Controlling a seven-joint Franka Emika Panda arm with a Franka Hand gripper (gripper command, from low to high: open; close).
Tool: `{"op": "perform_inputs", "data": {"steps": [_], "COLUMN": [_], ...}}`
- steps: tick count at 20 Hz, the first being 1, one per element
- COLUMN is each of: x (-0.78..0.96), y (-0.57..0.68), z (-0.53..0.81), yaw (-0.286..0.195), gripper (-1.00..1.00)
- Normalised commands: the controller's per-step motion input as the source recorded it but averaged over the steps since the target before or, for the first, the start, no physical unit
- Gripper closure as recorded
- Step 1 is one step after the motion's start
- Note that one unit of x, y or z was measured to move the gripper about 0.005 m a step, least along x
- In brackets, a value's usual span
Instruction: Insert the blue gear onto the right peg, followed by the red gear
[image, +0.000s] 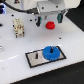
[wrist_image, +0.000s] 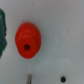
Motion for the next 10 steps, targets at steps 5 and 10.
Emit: {"op": "perform_inputs", "data": {"steps": [5, 10], "x": [-0.43, -0.27], "y": [0.27, 0.24], "z": [-0.21, -0.32], "yaw": [0.0, 0.0], "gripper": [-1.0, -1.0]}}
